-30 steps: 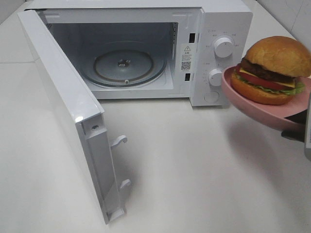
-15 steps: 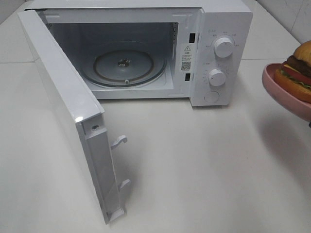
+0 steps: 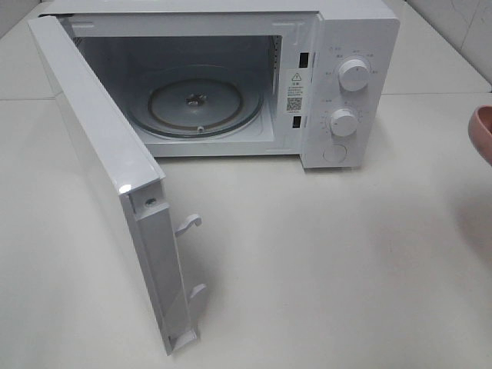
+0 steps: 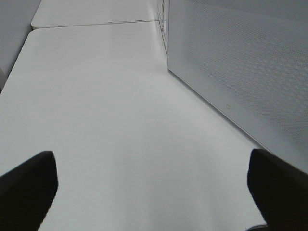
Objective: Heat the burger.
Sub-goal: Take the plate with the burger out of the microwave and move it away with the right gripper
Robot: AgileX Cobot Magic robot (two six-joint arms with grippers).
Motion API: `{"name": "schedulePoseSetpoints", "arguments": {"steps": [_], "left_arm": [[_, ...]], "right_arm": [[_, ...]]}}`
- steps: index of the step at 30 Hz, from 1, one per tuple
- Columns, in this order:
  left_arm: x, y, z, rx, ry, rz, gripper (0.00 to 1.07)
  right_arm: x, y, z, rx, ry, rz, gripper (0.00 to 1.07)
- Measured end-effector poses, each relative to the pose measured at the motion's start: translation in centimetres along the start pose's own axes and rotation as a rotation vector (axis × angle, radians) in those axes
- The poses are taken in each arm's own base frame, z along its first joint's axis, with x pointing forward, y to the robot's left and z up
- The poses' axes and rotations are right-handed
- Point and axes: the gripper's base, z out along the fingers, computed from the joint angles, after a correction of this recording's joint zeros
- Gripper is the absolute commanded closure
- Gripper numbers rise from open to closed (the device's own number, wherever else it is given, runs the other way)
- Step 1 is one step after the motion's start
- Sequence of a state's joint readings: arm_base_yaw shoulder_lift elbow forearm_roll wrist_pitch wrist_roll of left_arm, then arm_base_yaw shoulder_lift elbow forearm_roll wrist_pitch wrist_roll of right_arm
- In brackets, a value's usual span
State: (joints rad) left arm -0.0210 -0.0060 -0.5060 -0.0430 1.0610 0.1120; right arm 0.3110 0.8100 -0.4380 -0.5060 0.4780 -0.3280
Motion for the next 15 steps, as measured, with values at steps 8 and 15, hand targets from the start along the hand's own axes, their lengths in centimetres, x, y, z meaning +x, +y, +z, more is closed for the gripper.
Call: {"name": "schedulePoseSetpoints", "arguments": {"steps": [8, 15], "left_arm": [[0.0, 0.0, 0.0, 0.0, 0.0, 0.0, 0.02], [0.0, 0.0, 0.0, 0.0, 0.0, 0.0, 0.02]], "right_arm": [[0.6, -0.7, 0.3, 0.077, 0.077, 0.057, 1.0], [0.9, -1.0, 1.2, 0.107, 0.154, 0.12, 1.0]]}}
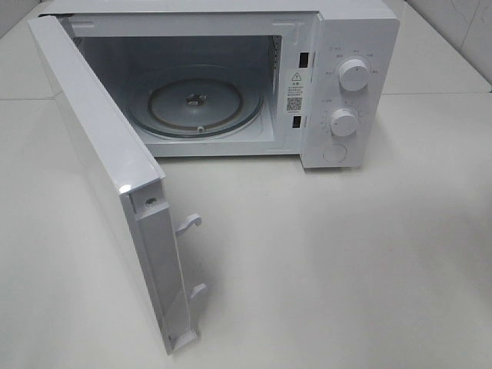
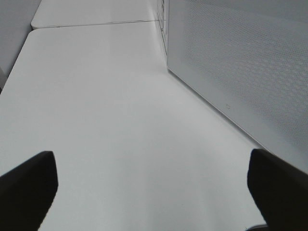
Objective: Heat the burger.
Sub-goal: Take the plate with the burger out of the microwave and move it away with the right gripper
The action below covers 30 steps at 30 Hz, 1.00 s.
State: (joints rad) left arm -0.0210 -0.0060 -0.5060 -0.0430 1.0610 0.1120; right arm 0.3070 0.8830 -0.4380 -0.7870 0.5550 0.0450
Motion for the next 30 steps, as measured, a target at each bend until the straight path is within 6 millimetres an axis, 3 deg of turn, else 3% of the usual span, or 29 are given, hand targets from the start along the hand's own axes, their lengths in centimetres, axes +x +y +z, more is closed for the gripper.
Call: {"name": "schedulePoseSetpoints", "arguments": {"steps": [15, 30], "left_arm": [[0.0, 0.0, 0.0, 0.0, 0.0, 0.0, 0.02], [0.0, 0.0, 0.0, 0.0, 0.0, 0.0, 0.02]], "right_arm": [[0.3, 0.1, 2.7, 0.062, 0.202, 0.112, 1.0], [0.0, 1.5, 6.1, 0.061, 0.325, 0.191, 0.99]]}}
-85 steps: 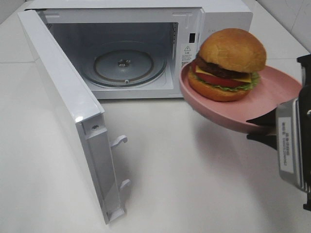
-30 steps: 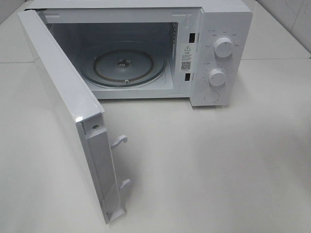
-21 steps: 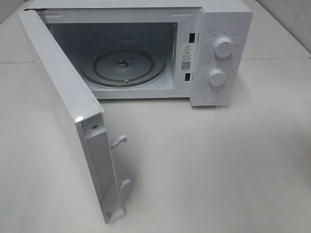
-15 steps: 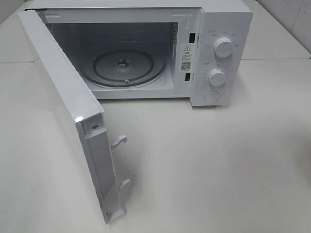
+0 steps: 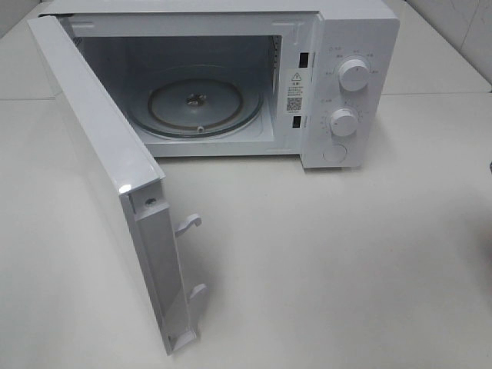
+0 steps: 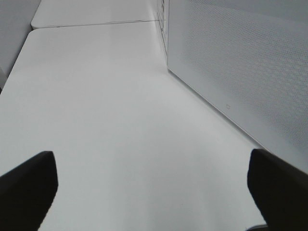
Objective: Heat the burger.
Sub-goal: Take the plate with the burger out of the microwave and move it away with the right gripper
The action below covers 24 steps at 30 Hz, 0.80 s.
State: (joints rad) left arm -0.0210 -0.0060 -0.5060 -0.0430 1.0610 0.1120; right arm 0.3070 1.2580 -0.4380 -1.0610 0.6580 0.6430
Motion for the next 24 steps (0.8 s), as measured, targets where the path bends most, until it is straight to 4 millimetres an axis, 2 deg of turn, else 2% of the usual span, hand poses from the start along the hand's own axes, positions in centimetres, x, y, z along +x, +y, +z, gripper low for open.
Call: {"name": "schedulePoseSetpoints", "arguments": {"steps": [10, 24], "left_arm": [[0.0, 0.0, 0.0, 0.0, 0.0, 0.0, 0.02], [0.0, 0.0, 0.0, 0.0, 0.0, 0.0, 0.02]], "right_arm": [[-0.2, 0.3, 0.5, 0.003, 0.014, 0.02, 0.99], [0.7, -1.4, 1.8, 0.039, 0.06, 0.075, 0.98]]}}
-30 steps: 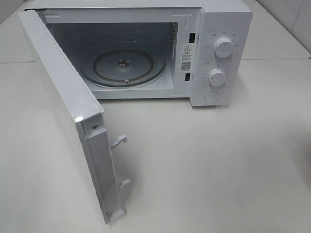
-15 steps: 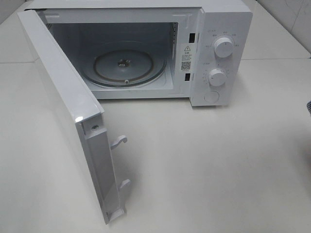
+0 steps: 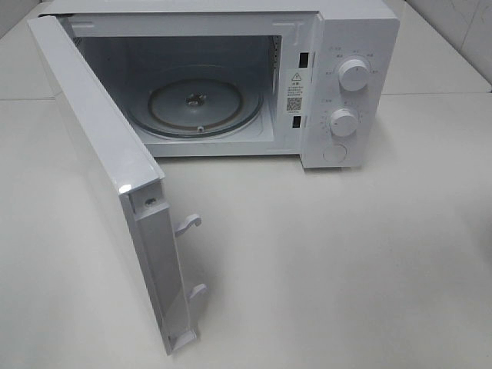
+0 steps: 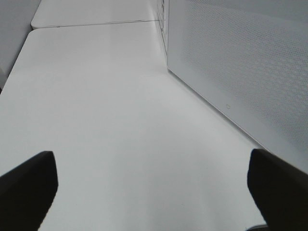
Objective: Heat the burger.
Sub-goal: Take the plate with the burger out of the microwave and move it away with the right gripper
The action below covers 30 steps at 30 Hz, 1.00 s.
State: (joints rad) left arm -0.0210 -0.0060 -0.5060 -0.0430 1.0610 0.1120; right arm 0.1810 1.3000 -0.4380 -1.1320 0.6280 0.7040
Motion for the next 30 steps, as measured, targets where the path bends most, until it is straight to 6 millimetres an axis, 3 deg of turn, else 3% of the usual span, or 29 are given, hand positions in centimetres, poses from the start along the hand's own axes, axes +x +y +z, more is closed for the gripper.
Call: {"name": "schedulePoseSetpoints", "arguments": {"steps": [5, 15, 30], "left_arm": [[0.0, 0.0, 0.0, 0.0, 0.0, 0.0, 0.02], [0.0, 0.0, 0.0, 0.0, 0.0, 0.0, 0.02], [0.0, 0.0, 0.0, 0.0, 0.0, 0.0, 0.02]], "right_arm": [[-0.2, 0.5, 1.0, -0.012, 0.041, -0.022, 0.98], [-2.6, 1.8, 3.0, -0.064, 0.051, -0.032, 0.98], [-3.3, 3.7, 5.0, -0.134, 0.079, -0.038, 0.97]]}}
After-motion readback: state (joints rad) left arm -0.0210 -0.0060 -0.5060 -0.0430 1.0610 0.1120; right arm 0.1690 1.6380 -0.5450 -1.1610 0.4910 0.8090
